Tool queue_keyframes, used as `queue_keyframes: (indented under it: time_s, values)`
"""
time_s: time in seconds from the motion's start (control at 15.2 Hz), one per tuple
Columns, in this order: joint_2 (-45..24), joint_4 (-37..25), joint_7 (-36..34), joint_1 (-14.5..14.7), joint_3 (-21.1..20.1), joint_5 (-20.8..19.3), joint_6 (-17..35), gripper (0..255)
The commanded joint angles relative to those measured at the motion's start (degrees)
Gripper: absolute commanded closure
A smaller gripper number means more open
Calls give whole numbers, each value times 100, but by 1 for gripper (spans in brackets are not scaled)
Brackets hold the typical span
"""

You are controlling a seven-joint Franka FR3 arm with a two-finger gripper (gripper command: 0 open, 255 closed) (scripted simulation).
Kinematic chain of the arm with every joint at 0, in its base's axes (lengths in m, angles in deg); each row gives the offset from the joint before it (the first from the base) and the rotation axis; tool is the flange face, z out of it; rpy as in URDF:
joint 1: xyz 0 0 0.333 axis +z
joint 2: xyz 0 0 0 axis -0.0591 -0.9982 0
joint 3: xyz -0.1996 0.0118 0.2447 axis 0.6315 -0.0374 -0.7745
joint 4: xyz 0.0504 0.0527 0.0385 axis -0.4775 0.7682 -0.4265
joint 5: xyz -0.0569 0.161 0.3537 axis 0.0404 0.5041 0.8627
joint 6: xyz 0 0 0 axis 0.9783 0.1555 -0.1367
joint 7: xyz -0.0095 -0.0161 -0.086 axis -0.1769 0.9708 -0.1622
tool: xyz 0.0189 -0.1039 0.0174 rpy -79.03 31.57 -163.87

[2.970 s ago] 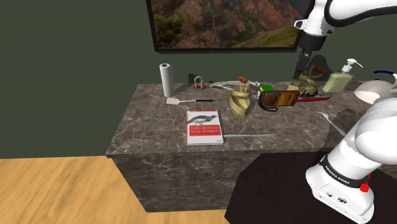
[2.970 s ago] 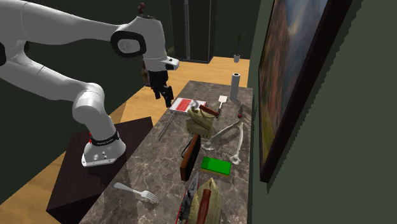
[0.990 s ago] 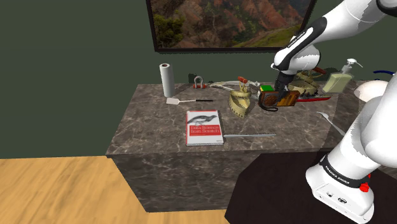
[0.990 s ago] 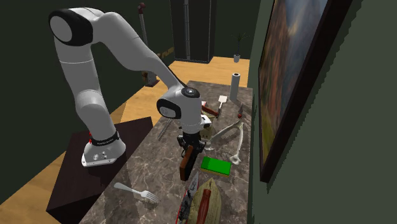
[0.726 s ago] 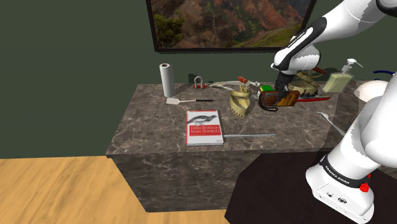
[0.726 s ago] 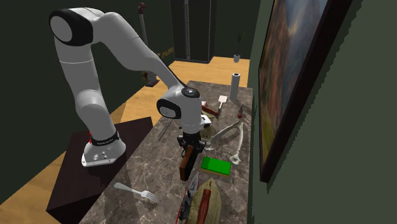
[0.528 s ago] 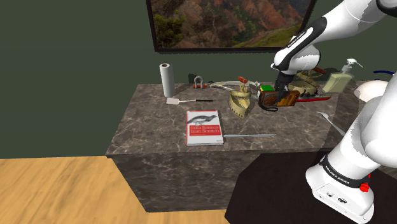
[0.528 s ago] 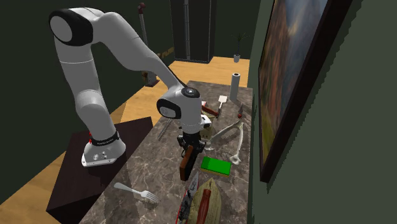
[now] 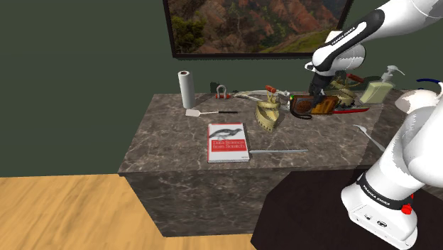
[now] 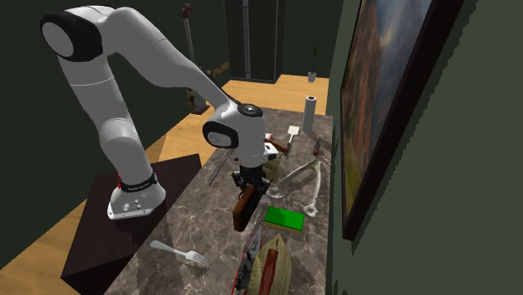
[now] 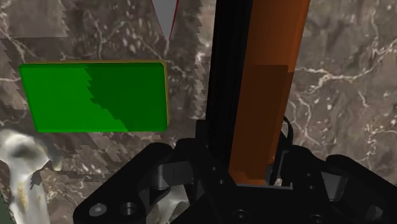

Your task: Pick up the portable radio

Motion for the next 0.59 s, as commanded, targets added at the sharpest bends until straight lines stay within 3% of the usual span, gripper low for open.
queue_keyframes:
  time_s: [0.0,0.53]
  values:
    - [156,-71,-138,-3,-6,-177,-177,255]
    - [649,-232,-486,-71,-92,-638,-704,255]
